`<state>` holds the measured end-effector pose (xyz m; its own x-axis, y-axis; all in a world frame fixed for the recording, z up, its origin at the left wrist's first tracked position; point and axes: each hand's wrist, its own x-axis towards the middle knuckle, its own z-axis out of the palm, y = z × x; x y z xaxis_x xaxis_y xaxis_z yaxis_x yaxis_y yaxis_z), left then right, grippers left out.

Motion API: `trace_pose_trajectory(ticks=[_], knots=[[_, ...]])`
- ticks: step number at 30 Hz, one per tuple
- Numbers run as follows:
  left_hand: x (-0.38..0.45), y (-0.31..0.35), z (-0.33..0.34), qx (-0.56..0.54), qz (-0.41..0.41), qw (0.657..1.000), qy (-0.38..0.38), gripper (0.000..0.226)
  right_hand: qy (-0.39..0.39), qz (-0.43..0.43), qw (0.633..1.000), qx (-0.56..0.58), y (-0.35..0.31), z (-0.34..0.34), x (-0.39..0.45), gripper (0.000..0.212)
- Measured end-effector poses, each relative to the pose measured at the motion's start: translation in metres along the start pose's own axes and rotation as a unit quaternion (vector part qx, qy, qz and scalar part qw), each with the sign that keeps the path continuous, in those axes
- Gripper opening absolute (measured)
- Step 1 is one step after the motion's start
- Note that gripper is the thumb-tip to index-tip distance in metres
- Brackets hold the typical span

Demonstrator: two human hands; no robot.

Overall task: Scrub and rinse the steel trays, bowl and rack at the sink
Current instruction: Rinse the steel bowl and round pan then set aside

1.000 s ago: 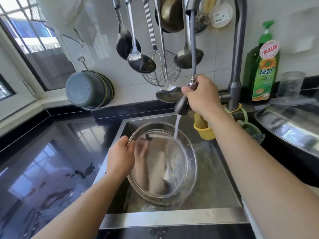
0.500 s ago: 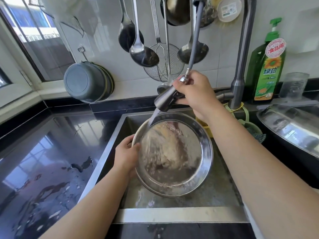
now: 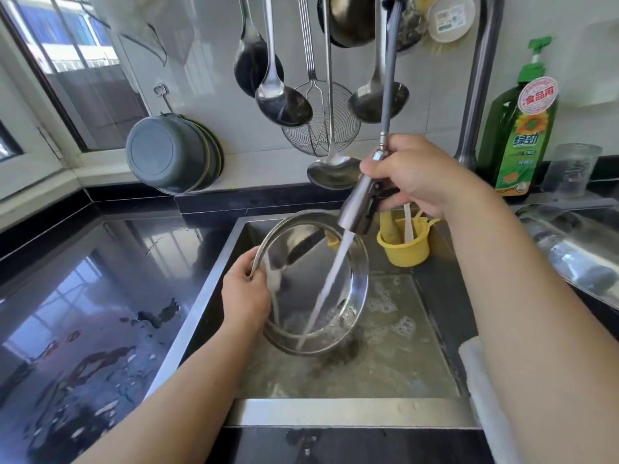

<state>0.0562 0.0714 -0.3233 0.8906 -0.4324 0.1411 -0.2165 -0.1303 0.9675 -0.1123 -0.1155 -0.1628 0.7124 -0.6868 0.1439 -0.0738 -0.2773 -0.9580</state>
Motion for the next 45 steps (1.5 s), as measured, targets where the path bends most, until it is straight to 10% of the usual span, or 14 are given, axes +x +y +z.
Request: trace_pose_trajectory(ticks=[6, 11, 17, 28, 37, 45], knots=[[0.020, 0.038, 0.002, 0.290, 0.054, 0.953, -0.072, 0.067, 0.110, -0.042, 0.975, -0.189, 0.009, -0.004, 0.005, 0.017], [0.038, 0.099, 0.017, 0.612, 0.112, 0.752, -0.218, 0.034, 0.094, -0.045, 0.979, -0.177, 0.009, -0.002, 0.004, 0.019], [0.043, 0.135, 0.027, 0.736, 0.005, 0.617, -0.278, 0.018, 0.104, -0.056, 0.972, -0.202, 0.007, -0.007, 0.003, 0.024], [0.047, 0.173, 0.001, 0.675, -0.106, 0.618, -0.389, 0.021, 0.098, -0.051, 0.969, -0.222, 0.011, -0.017, 0.003, 0.027], [0.032, 0.195, 0.018, 0.685, 0.142, 0.571, -0.430, 0.010, 0.117, -0.059, 0.958, -0.255, 0.014, -0.024, 0.004, 0.026], [0.047, 0.175, 0.004, 0.456, 0.107, 0.782, -0.411, 0.017, 0.148, -0.060, 0.947, -0.280, 0.015, -0.038, 0.007, 0.013]])
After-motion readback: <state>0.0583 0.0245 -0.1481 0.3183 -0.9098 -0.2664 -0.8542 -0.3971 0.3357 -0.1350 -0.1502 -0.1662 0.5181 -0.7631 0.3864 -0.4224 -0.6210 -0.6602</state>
